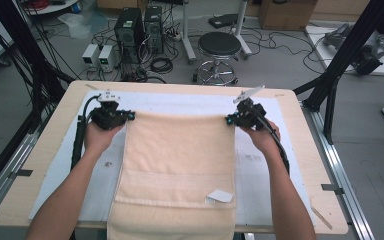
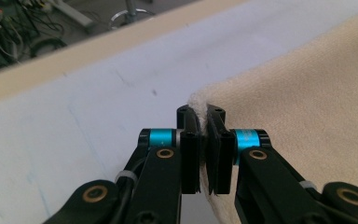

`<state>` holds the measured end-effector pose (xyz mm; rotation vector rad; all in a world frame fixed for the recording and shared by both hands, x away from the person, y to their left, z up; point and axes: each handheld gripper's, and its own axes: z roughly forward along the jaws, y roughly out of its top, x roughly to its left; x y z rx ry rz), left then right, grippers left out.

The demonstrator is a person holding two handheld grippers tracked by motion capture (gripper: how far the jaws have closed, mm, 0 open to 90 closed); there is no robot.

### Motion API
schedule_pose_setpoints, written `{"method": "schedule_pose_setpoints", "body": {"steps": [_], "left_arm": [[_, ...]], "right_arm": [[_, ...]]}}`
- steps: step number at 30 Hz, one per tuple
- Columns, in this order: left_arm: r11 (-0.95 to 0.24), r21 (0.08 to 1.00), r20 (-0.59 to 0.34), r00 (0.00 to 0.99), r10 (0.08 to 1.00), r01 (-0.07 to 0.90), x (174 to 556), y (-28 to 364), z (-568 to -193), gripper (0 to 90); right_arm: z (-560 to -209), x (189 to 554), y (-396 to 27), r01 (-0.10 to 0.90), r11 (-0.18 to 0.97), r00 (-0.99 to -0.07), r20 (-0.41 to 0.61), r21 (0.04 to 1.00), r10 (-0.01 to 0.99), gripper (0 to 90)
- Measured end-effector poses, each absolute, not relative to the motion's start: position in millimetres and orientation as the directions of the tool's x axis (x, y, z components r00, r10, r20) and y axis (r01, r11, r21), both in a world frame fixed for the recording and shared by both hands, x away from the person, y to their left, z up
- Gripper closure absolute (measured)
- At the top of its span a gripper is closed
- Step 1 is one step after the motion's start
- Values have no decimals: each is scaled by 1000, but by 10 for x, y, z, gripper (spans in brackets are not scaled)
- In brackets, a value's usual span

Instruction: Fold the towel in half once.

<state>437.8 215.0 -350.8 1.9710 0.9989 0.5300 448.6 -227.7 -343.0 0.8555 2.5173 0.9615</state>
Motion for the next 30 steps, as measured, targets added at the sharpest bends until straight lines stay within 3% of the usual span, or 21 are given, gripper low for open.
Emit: {"method": "schedule_pose_setpoints", "body": {"steps": [2,5,10,18,30], "left_arm": [[-314,838,-12,589,808,447,4488,2147,-3447,835],[-329,815,-9,579,815,477,4548,2177,-3486,708],[-327,818,-51,625,779,474,4410,2284,-3618,623],[-357,849,-50,731,681,391,3906,2351,-3731,567],[-394,867,-17,808,589,306,3096,2409,-4029,474]], "right_arm": [[-3337,4595,-2295,420,587,-766,-76,693,638,813],[-3319,4662,-2348,431,541,-745,-54,722,665,681],[-3417,4542,-2375,423,549,-767,-38,720,641,612],[-3540,4035,-2324,362,589,-820,-54,722,570,551],[-3793,3186,-2356,297,590,-865,-49,751,499,494]]}}
